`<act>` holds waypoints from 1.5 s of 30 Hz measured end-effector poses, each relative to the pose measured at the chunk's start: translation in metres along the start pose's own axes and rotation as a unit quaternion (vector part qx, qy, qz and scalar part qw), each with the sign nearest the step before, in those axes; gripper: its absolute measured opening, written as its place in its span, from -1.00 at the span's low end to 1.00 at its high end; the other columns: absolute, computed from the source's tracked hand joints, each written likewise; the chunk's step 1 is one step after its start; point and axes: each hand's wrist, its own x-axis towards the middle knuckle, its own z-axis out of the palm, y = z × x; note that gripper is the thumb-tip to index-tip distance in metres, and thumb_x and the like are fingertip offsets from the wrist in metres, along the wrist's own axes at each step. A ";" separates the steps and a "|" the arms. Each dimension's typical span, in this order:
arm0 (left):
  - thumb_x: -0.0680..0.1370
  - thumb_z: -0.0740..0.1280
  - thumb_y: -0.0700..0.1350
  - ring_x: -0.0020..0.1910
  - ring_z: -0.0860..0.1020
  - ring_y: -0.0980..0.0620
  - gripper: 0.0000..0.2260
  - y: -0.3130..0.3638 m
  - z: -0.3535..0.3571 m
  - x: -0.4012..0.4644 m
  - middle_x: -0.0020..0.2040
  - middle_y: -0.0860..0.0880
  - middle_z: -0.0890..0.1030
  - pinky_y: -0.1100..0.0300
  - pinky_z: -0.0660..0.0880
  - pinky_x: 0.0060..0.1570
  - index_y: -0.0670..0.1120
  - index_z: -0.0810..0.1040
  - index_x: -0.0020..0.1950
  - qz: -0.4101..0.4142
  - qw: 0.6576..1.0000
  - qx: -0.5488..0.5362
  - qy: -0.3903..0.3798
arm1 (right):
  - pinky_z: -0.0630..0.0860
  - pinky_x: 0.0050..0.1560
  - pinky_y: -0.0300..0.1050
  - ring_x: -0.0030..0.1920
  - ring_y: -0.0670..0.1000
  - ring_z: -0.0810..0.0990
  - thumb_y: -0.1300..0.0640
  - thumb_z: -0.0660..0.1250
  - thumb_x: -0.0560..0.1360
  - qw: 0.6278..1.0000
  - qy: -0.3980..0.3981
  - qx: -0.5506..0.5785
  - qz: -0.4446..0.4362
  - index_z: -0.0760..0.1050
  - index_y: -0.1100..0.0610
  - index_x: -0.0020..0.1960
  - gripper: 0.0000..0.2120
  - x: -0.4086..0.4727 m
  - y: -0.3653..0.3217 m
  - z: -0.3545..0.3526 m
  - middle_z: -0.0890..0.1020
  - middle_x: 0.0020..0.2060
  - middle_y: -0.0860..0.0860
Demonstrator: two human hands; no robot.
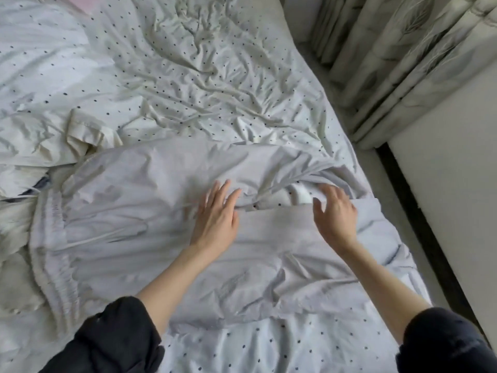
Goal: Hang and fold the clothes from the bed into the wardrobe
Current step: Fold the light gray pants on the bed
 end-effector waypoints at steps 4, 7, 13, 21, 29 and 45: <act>0.45 0.29 -0.25 0.40 0.31 -0.27 -0.56 0.076 0.035 0.067 0.40 -0.24 0.38 -0.26 0.24 0.30 -0.19 0.43 0.35 0.011 1.000 -0.018 -0.002 | 0.27 0.27 0.18 0.35 0.22 0.32 0.05 0.28 0.53 0.997 -0.012 0.023 0.072 0.25 0.17 0.43 -0.48 0.062 0.091 -0.021 0.37 0.35 0.16; 0.47 0.24 -0.05 0.36 0.38 -0.23 -0.56 0.115 0.060 0.122 0.35 -0.21 0.45 -0.27 0.30 0.24 -0.15 0.43 0.33 0.070 0.997 0.024 0.006 | 0.28 0.32 0.15 0.39 0.17 0.28 -0.21 0.24 0.46 0.986 -0.152 0.010 0.072 0.17 0.11 0.47 -0.30 0.111 0.146 -0.018 0.35 0.39 0.10; 0.54 0.29 0.06 0.44 0.24 -0.02 -0.46 0.164 0.086 0.182 0.39 -0.03 0.39 -0.07 -0.10 0.44 0.00 0.22 0.48 0.085 0.977 0.139 -0.140 | 0.37 -0.13 -0.07 -0.01 0.16 0.53 0.14 0.31 0.43 0.962 -0.269 0.041 0.031 0.39 0.12 -0.23 -0.88 0.151 0.170 0.014 0.55 -0.16 0.09; 0.37 0.29 -0.36 -0.11 0.55 -0.22 -0.78 0.207 0.043 0.225 -0.06 -0.15 0.53 0.05 0.39 -0.29 -0.16 0.49 -0.02 0.046 0.990 0.083 0.101 | 0.21 -0.17 -0.09 -0.07 0.20 0.51 0.34 0.24 0.37 0.989 0.036 0.078 -0.123 0.49 0.18 -0.03 -0.79 0.219 0.160 -0.064 0.57 -0.10 0.11; 0.39 0.25 -0.16 -0.23 0.54 -0.19 -0.87 0.226 0.049 0.223 -0.19 -0.14 0.53 0.05 0.47 -0.29 -0.14 0.46 -0.09 0.086 0.984 0.077 0.137 | 0.30 0.01 0.01 -0.12 0.10 0.49 0.26 0.30 0.43 0.924 0.292 0.017 -0.246 0.60 0.07 0.03 -0.77 0.240 0.171 -0.084 0.61 -0.07 -0.01; 0.38 0.11 -0.14 -0.59 0.49 -0.16 -0.87 0.203 0.096 0.211 -0.52 -0.04 0.51 0.26 0.26 -0.62 -0.03 0.40 -0.13 0.047 0.990 0.126 0.047 | 0.27 0.11 0.00 0.32 0.09 0.31 0.26 0.19 0.48 0.977 -0.110 -0.122 -0.136 0.31 0.02 0.38 -0.52 0.257 0.245 -0.008 0.38 0.37 -0.02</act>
